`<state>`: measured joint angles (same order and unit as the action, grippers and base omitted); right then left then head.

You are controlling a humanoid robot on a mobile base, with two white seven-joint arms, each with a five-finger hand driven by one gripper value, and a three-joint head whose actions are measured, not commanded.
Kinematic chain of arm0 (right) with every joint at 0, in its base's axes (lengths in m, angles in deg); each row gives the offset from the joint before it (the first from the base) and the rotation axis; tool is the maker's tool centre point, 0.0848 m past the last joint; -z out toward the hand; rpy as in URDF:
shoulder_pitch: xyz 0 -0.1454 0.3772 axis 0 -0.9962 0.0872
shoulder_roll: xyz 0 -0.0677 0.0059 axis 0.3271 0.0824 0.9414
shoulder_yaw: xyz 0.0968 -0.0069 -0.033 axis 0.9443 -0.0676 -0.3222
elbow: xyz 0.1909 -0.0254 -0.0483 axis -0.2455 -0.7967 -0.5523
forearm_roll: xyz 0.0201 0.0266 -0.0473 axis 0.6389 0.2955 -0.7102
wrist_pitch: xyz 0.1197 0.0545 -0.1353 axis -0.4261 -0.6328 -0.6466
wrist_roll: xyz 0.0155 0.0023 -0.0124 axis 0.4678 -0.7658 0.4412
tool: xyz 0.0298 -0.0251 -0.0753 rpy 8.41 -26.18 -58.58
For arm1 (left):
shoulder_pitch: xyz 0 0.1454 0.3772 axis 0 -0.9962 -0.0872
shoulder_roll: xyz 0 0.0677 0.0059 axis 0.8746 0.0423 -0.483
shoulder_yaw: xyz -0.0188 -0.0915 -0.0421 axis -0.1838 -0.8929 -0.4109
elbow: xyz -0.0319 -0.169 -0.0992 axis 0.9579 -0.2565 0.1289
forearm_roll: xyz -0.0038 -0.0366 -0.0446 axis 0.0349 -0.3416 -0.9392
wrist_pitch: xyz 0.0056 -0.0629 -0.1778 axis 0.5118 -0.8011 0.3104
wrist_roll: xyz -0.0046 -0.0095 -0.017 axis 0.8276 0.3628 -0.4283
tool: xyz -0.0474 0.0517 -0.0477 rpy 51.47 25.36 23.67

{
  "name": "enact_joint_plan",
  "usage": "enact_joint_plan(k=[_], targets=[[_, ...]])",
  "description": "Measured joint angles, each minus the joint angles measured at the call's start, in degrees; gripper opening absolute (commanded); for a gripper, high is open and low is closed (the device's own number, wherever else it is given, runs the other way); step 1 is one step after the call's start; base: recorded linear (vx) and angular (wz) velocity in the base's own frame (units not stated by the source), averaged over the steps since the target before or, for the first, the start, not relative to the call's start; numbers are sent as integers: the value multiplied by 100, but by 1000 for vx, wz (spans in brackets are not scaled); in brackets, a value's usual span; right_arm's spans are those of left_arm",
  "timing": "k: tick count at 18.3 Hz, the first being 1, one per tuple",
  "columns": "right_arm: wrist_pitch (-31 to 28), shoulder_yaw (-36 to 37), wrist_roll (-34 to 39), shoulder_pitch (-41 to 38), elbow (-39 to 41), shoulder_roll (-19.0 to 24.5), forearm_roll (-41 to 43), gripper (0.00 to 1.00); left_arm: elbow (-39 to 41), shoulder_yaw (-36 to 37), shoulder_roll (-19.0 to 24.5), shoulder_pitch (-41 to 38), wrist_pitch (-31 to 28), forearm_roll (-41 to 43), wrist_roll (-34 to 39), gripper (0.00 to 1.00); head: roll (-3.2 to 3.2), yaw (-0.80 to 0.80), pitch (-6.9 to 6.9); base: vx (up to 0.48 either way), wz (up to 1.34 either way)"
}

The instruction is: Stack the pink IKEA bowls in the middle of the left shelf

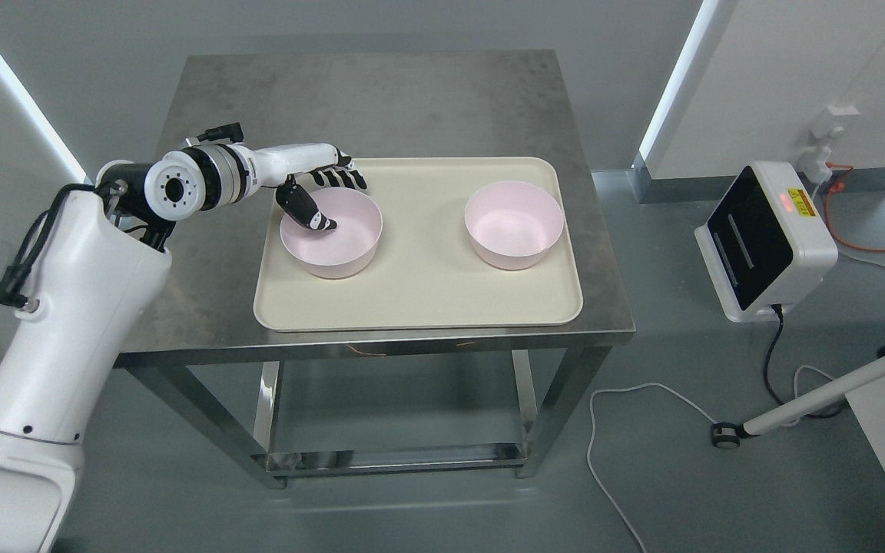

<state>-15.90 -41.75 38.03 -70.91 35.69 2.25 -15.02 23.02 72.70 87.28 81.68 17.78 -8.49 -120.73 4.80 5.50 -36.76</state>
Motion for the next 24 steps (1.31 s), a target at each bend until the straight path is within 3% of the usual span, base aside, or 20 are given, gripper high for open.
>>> enact_joint_plan(k=[5,9,10,15,24], targets=[[1,0,0,0,0,0,0,100,-11,-25,4,-20,209,14,-1,31,0,0,0,0,0],[1,0,0,0,0,0,0,100,-18,-193,-113,-40,255,-11,-6,8,0,0,0,0,0],[2,0,0,0,0,0,0,100,-19,-268,-169,-59,355,-23,-17,6,0,0,0,0,0],[10,0,1,0,0,0,0,100,-19,-469,-300,-243,749,-44,-138,1,0,0,0,0,0],[8,0,2,0,0,0,0,100,7,-692,-514,-354,844,-51,-182,0,0,0,0,0,0]])
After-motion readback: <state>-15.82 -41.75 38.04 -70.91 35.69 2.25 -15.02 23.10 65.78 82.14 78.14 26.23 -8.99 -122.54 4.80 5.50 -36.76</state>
